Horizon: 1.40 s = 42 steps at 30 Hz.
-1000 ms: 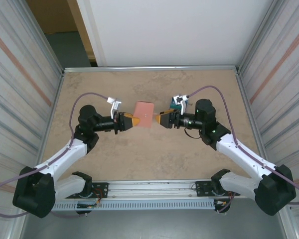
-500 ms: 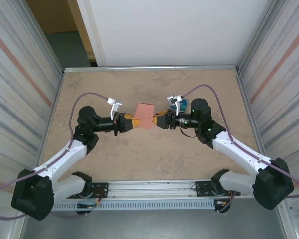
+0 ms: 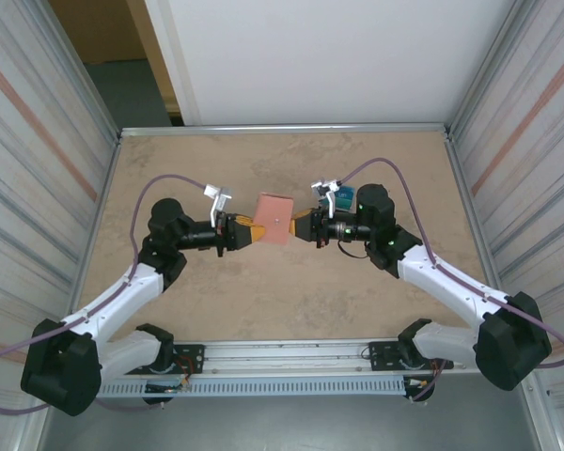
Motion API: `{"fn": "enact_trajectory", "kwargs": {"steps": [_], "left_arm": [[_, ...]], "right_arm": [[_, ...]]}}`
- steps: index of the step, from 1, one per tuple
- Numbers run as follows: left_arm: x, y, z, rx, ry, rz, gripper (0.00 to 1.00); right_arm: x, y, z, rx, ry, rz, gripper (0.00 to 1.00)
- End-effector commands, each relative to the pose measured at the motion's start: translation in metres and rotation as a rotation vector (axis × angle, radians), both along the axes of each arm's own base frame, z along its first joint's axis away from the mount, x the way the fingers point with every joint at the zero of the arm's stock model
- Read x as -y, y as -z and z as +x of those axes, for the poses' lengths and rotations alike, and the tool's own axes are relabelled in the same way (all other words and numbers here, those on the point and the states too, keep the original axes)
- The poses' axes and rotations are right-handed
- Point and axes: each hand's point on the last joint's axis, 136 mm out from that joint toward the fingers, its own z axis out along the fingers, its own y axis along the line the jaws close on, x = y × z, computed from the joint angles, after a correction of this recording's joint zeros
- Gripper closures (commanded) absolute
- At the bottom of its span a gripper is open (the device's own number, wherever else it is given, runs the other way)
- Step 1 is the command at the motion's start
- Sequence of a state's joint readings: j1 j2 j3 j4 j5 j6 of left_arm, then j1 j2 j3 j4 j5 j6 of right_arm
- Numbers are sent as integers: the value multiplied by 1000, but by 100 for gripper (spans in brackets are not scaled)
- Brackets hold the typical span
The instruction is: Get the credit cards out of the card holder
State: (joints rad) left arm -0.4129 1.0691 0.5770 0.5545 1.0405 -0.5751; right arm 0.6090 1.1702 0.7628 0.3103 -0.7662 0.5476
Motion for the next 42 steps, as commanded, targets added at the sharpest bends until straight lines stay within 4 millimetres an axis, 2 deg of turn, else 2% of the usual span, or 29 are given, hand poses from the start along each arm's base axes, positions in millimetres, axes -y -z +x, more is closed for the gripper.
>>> {"fn": "enact_trajectory", "kwargs": {"steps": [1,7,11,12,13,18,27,30,33,42], "left_arm": [[2,2,7,13,-53,35,76],[0,5,13,14,-99,45,46],[1,7,14,29,-132,62,32],[1,7,14,31,-147,70,20],[1,8,15,30,-162,81,16],[8,12,19,37,-207,142,14],[18,9,17,75,-220,137,15],[24,10,15,99,-224,162,12],[27,13,15,114,-241,194,1],[27,23,23,120,-290,249,1]], "right_arm": [[-8,-27,-10,90,-30,4,100],[-2,-26,-8,79,50,-49,100],[5,-21,-2,56,125,-111,100],[7,-19,-1,50,144,-126,100],[8,-18,0,47,156,-135,100],[15,-15,6,24,222,-188,100],[17,-13,13,12,275,-225,100],[18,-10,16,6,292,-244,100],[19,-7,20,-3,308,-262,100],[21,-9,20,-2,325,-267,100]]}}
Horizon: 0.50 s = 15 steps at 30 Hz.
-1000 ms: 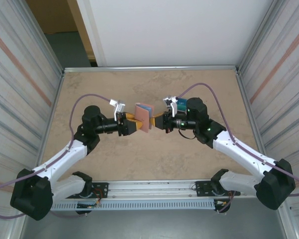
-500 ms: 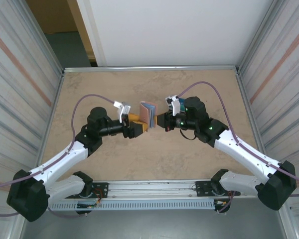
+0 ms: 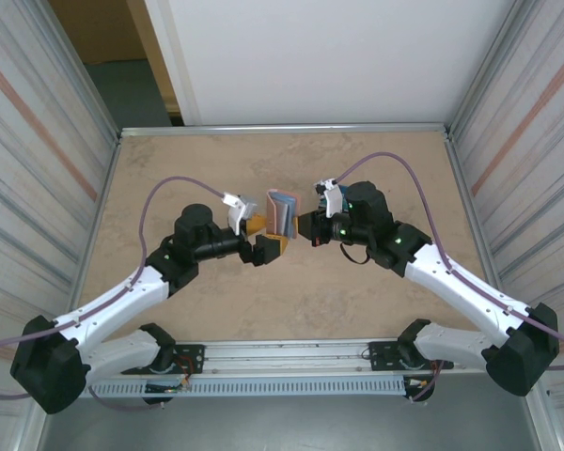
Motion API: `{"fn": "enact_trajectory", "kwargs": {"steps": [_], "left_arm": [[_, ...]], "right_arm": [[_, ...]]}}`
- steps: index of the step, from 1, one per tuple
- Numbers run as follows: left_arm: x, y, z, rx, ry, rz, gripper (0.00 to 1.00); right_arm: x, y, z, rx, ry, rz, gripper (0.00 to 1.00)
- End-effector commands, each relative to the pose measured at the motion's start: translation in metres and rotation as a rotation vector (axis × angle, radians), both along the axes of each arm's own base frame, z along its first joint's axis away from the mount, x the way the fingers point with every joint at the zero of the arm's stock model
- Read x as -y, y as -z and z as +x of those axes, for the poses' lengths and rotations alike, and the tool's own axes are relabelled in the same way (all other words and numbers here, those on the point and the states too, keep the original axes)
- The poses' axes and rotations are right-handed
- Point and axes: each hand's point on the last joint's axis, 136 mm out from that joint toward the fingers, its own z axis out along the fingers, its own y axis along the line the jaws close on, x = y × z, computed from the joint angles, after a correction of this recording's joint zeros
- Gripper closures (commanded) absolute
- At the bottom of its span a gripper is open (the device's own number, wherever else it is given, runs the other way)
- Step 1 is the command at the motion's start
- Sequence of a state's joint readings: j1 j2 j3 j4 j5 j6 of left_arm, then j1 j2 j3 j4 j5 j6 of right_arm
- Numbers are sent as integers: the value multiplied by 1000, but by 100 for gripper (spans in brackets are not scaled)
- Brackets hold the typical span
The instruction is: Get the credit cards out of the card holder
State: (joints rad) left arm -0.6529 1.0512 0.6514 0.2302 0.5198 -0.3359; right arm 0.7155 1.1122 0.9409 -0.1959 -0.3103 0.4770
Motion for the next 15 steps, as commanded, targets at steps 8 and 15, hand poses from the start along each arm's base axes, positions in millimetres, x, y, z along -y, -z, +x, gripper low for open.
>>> {"fn": "enact_trajectory", "kwargs": {"steps": [8,15], "left_arm": [[-8,-4,18,67,-115,67,9],[-13,1,26,67,-169,103,18]], "right_arm": [[0,-26,1,61,11,22,100],[2,-26,3,58,36,5,100]]}}
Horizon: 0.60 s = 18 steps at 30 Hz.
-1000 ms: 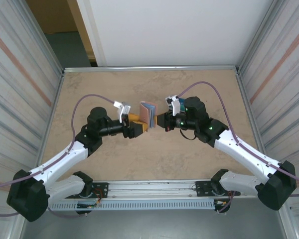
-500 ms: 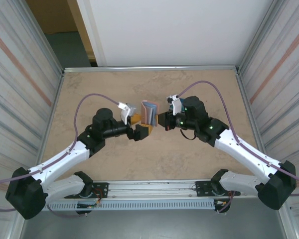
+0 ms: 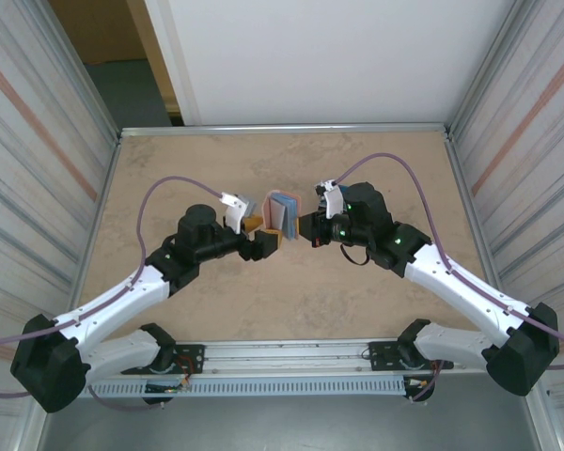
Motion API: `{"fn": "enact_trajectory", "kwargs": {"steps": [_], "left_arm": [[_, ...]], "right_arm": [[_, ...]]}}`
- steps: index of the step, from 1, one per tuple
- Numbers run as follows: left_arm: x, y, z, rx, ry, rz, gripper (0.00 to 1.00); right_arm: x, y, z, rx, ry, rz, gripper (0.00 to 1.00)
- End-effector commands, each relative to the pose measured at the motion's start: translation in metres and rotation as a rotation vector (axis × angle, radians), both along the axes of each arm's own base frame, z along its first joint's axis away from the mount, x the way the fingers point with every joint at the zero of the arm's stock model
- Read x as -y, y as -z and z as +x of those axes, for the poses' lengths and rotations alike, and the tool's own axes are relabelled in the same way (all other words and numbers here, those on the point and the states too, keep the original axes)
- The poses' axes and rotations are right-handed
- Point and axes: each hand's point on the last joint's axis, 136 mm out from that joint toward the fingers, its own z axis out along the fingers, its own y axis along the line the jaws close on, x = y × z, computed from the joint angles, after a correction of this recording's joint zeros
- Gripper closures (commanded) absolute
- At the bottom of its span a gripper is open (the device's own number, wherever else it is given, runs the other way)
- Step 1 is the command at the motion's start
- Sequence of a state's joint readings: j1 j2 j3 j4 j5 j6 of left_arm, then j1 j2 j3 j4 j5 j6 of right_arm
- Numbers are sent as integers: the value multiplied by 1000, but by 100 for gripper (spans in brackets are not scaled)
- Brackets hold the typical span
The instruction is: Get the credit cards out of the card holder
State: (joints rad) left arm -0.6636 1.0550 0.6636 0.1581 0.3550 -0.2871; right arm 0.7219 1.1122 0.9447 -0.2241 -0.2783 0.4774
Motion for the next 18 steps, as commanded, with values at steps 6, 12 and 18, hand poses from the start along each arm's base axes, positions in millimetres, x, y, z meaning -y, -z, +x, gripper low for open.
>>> {"fn": "enact_trajectory", "kwargs": {"steps": [6,12,18], "left_arm": [[-4,-10,8,42,-55,26,33],[3,-10,7,35,-28,11,25],[3,-4,11,33,-49,38,24]], "right_arm": [[5,-23,5,44,58,-8,100],[7,-21,7,36,76,-19,100],[9,-22,7,34,91,-29,100]]}}
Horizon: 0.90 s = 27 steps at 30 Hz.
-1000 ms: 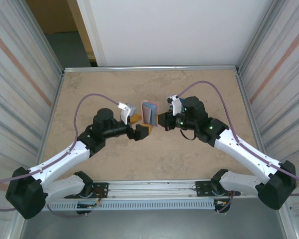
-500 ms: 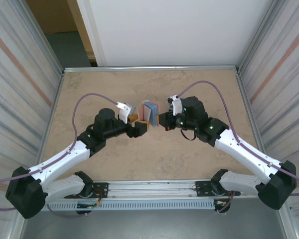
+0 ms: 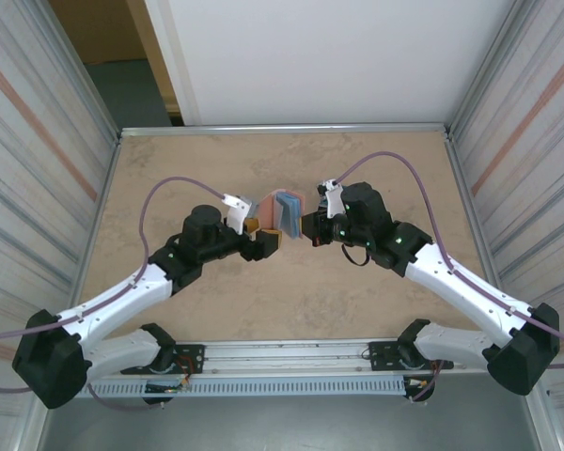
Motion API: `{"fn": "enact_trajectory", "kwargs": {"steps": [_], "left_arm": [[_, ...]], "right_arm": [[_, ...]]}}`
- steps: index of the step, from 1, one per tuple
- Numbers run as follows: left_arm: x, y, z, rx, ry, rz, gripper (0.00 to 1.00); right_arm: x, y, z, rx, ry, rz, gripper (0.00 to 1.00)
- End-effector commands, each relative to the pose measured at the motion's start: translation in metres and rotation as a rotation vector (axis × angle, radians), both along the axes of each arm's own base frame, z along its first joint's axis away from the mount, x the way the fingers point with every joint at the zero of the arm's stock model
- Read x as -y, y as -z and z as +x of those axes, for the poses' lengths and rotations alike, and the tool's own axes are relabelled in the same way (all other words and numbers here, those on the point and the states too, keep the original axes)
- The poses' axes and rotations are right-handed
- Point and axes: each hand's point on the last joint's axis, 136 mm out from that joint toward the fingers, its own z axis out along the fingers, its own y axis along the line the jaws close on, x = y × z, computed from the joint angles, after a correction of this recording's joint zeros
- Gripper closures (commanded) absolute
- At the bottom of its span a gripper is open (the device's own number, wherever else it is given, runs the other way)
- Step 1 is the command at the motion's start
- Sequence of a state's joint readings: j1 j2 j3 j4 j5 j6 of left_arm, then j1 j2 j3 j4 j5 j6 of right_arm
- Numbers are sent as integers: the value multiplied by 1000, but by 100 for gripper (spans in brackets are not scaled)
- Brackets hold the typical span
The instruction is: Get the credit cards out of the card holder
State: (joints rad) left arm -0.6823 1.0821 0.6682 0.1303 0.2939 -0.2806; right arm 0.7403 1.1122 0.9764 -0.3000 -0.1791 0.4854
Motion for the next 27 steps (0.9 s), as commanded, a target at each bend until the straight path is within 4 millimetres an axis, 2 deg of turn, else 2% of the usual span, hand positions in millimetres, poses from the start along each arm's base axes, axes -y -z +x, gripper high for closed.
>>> {"fn": "enact_trajectory", "kwargs": {"steps": [1,3,7,12,27], "left_arm": [[2,-18,8,58,-25,-6,24],[-1,-16,11,58,-53,1,27],[-4,-16,16,66,-86,2,40],[1,-20,17,75,-74,-15,46],[4,-30,12,89,-59,-57,85]], "right_arm": [[1,-24,3,39,23,25,100],[2,-24,4,34,33,19,100],[2,-23,4,30,34,19,100],[0,-23,4,28,32,21,100],[-2,-21,2,21,18,33,100]]}}
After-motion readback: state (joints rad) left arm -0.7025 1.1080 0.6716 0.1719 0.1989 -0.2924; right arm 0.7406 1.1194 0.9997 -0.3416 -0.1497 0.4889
